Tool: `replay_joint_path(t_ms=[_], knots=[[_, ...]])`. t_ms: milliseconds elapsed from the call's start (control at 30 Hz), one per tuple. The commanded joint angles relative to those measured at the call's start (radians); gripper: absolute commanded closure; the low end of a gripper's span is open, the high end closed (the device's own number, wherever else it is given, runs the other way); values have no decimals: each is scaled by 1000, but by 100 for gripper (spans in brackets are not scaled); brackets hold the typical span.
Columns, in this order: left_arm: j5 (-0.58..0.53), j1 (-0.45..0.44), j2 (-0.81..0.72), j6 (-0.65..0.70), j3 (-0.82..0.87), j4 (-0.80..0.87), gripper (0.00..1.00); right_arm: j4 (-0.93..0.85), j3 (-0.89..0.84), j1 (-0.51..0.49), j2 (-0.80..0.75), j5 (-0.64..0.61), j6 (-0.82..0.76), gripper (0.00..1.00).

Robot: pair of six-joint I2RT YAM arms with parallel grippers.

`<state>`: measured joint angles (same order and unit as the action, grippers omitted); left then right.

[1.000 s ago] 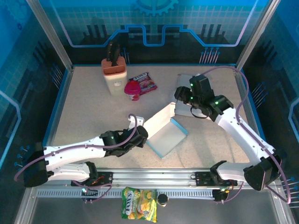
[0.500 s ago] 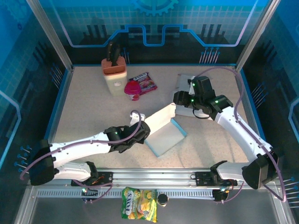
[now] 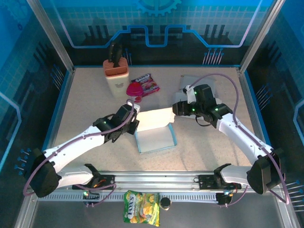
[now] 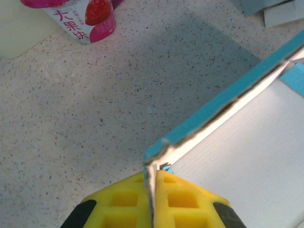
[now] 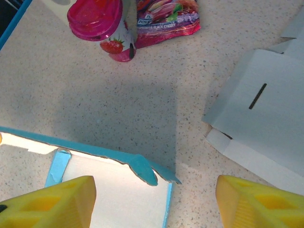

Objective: Fold the paper box

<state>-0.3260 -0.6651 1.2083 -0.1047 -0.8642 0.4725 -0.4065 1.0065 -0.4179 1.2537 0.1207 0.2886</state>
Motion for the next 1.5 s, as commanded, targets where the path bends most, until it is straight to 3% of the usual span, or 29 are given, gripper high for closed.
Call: replay_joint_path(t_ms=[0,233,567,1133,1300,1467], knots=[[67,48,38,129,-46,-18,100,89,-35,-4,15,50,-96,33],[98,100,91,180,-65,-46,100,157,-65,-68,106,-63,-170,38],[84,106,116,187,-90,-51,100,101,-15,-100,159,-91,-213,58],[75,106,124,149,-88,-59,100,67,-40,-106,133,-154,-196,70],[70,105,126,140,-87,-61,100,71,-32,-112,145,-161,-190,80],[56,105,126,96,-90,-66,100,62,-17,-129,157,-196,-177,97]])
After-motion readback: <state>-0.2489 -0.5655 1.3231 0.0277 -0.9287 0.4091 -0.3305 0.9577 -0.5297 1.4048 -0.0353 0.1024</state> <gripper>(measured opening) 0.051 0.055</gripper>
